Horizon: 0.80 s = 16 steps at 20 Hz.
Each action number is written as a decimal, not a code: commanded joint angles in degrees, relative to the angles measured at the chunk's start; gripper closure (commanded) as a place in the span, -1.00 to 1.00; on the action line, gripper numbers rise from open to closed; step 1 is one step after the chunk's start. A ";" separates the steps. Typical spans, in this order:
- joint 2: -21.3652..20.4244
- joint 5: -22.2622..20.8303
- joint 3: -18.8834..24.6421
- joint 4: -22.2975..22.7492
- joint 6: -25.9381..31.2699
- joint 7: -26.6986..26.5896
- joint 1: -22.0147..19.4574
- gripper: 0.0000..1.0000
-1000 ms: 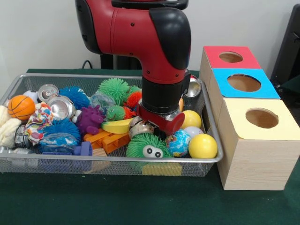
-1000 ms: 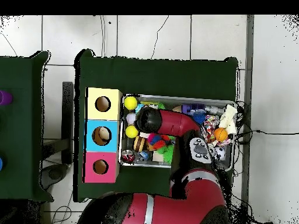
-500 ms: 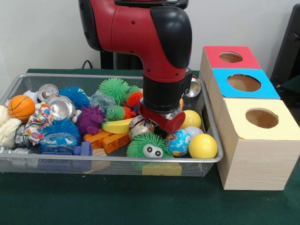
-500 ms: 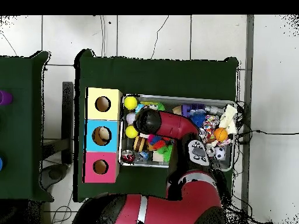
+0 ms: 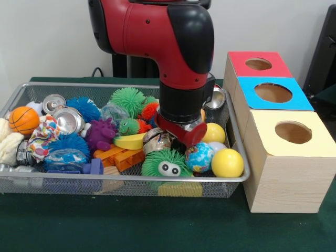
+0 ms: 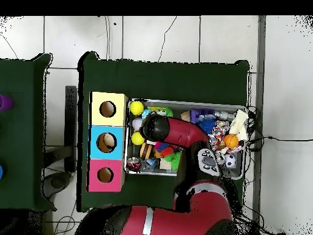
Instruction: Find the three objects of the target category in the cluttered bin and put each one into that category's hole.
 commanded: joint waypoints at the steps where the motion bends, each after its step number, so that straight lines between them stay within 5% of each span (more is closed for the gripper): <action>1: -1.34 2.03 3.43 3.92 5.48 5.63 0.76 1.00; 16: -8.15 -0.55 2.99 2.19 16.38 -1.44 -5.09 1.00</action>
